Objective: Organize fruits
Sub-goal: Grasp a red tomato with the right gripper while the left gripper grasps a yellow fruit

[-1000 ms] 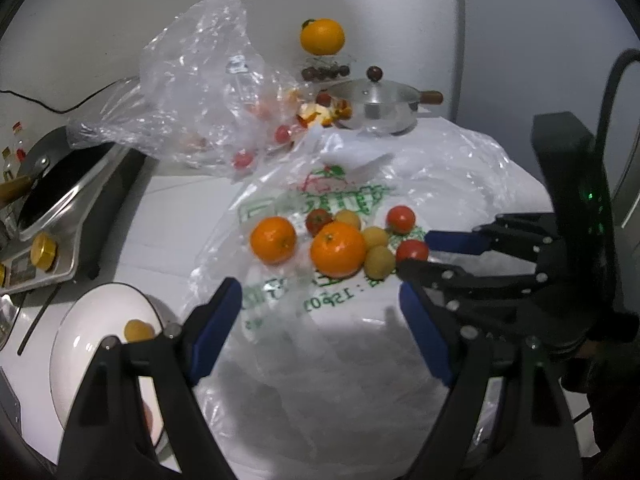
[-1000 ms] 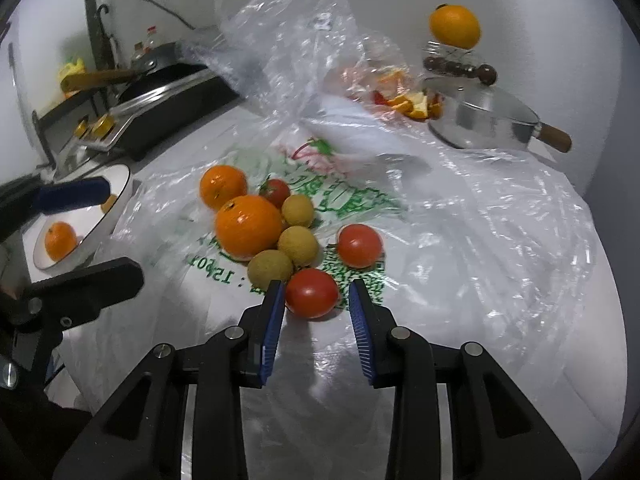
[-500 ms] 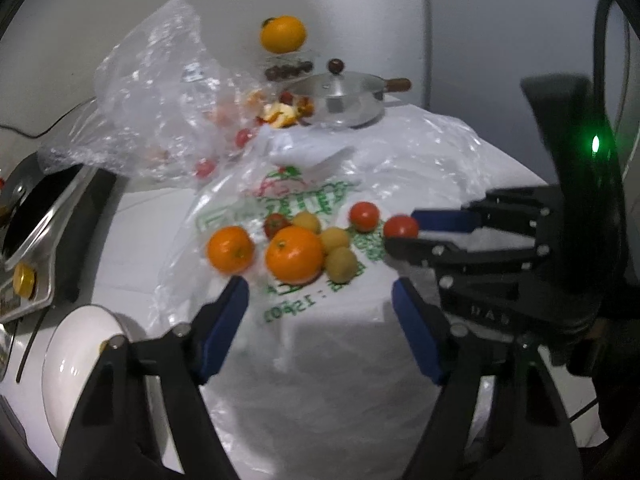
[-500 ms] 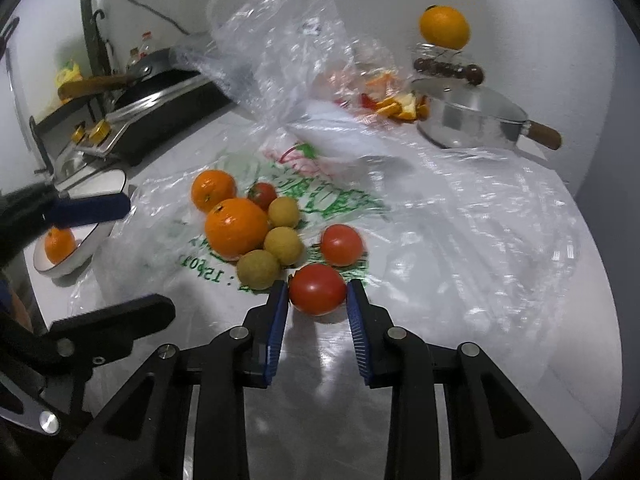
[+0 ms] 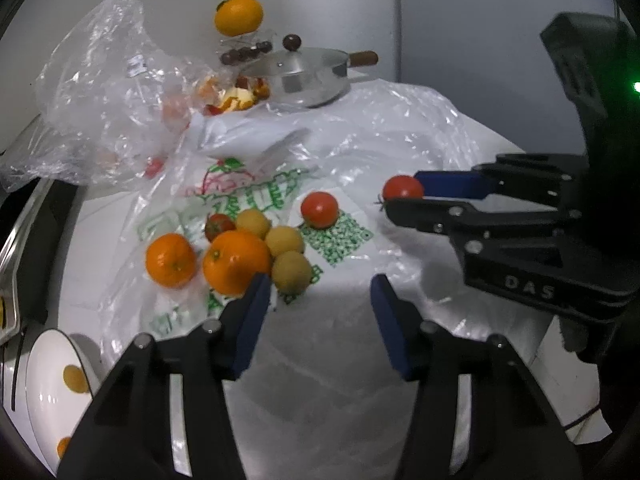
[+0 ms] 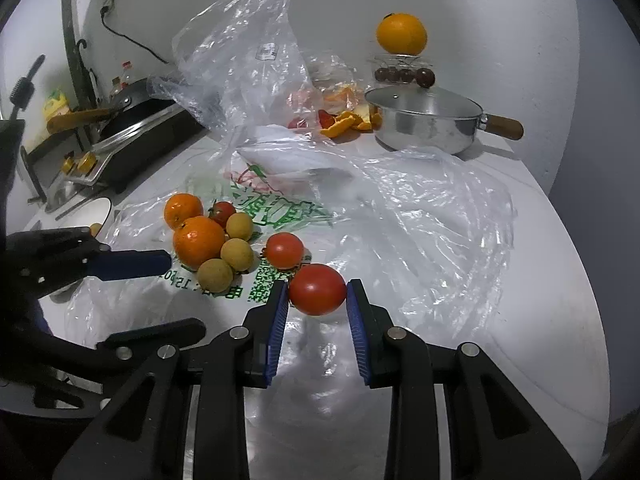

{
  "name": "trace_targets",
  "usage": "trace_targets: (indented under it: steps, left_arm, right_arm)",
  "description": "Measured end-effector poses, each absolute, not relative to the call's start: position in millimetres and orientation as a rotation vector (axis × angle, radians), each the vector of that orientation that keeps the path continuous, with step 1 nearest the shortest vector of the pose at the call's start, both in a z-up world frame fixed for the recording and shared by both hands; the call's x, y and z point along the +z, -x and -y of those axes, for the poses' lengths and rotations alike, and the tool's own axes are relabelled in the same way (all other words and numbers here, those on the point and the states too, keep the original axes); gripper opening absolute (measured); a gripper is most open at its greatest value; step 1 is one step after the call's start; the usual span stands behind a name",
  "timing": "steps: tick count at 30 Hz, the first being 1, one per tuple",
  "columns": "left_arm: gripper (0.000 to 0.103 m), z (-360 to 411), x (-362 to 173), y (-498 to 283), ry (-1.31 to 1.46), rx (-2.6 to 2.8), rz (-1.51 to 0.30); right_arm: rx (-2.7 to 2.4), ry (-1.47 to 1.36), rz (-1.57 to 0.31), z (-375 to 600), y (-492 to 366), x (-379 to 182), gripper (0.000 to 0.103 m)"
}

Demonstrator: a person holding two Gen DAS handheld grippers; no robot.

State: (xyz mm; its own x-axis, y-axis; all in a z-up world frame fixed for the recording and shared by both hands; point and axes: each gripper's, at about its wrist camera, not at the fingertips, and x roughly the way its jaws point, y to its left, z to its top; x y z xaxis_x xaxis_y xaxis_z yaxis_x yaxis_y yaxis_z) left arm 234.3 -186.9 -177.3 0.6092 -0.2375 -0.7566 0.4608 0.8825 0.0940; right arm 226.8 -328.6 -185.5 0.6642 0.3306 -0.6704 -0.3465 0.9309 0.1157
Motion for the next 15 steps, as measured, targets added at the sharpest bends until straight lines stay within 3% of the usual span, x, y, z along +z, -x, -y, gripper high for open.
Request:
trace_targets:
  steps: [15]
  left_arm:
    - [0.053, 197, -186, -255, -0.327, -0.43, -0.856]
  right_arm:
    - [0.383, 0.0, -0.736, 339, -226, -186, 0.032]
